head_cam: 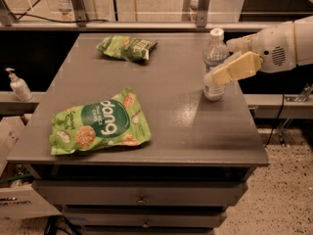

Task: Knock blue plastic bottle over

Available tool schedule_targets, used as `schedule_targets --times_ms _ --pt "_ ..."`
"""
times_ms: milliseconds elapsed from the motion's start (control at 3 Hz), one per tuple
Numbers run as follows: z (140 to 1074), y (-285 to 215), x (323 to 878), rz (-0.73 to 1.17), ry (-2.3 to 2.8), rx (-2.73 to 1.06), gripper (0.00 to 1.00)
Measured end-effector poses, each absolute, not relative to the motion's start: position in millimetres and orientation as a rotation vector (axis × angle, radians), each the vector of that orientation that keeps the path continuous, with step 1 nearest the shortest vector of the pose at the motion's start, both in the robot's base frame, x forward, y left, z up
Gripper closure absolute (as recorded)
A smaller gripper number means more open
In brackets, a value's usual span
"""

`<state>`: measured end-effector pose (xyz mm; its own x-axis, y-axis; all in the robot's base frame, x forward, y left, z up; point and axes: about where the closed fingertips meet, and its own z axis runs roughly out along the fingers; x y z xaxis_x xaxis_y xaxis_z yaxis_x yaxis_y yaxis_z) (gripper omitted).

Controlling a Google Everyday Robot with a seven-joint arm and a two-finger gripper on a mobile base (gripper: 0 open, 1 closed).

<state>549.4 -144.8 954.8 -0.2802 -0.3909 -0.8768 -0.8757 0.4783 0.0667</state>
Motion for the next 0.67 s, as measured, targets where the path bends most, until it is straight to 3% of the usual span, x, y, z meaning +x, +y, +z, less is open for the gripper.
schedule_targets --times_ms 667 --pt "966 -83 523 0.801 1.902 -1.070 0.00"
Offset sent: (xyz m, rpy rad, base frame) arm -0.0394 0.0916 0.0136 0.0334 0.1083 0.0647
